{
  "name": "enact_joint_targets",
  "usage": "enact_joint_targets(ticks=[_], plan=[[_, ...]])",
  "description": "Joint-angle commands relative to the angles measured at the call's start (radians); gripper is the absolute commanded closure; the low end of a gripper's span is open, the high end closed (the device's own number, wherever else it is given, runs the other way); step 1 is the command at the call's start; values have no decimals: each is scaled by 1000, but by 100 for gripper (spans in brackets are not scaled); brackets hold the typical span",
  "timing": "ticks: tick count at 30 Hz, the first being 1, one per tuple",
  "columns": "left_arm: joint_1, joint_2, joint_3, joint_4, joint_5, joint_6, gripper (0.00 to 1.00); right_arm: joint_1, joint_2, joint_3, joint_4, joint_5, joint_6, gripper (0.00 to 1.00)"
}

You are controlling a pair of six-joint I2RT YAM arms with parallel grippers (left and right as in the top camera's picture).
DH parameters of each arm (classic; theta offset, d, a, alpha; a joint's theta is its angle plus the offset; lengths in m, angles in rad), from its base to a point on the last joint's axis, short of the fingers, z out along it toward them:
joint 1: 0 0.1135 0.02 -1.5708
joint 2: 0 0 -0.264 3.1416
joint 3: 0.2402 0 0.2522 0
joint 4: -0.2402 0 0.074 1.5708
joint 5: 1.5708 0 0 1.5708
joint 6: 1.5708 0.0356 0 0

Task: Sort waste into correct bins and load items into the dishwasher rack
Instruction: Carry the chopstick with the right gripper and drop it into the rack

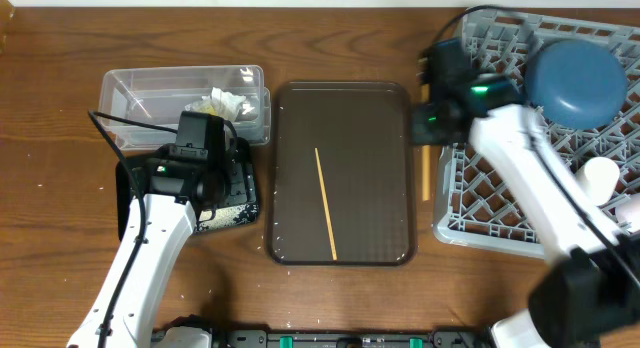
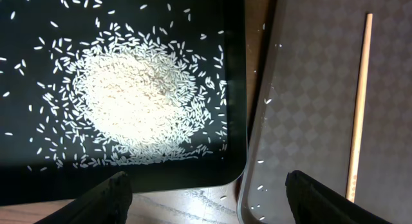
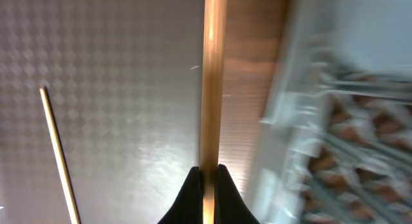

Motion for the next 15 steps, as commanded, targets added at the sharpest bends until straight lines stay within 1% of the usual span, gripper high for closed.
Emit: enact_joint_targets(ticks=[1, 4, 8, 11, 15], plan=[[4, -5, -1, -1, -12, -6, 21, -96, -66, 11, -35, 30, -122, 99], [4, -5, -1, -1, -12, -6, 20, -193, -96, 11, -64, 55, -192, 99], [4, -5, -1, 0, -12, -6, 20, -312, -79, 1, -76, 55, -285, 99], [4, -5, -1, 3, -11, -6, 21, -379, -47, -16, -76, 56, -291, 99], [4, -5, -1, 2, -4, -6, 20, -433, 17, -22, -72, 55, -291, 99]])
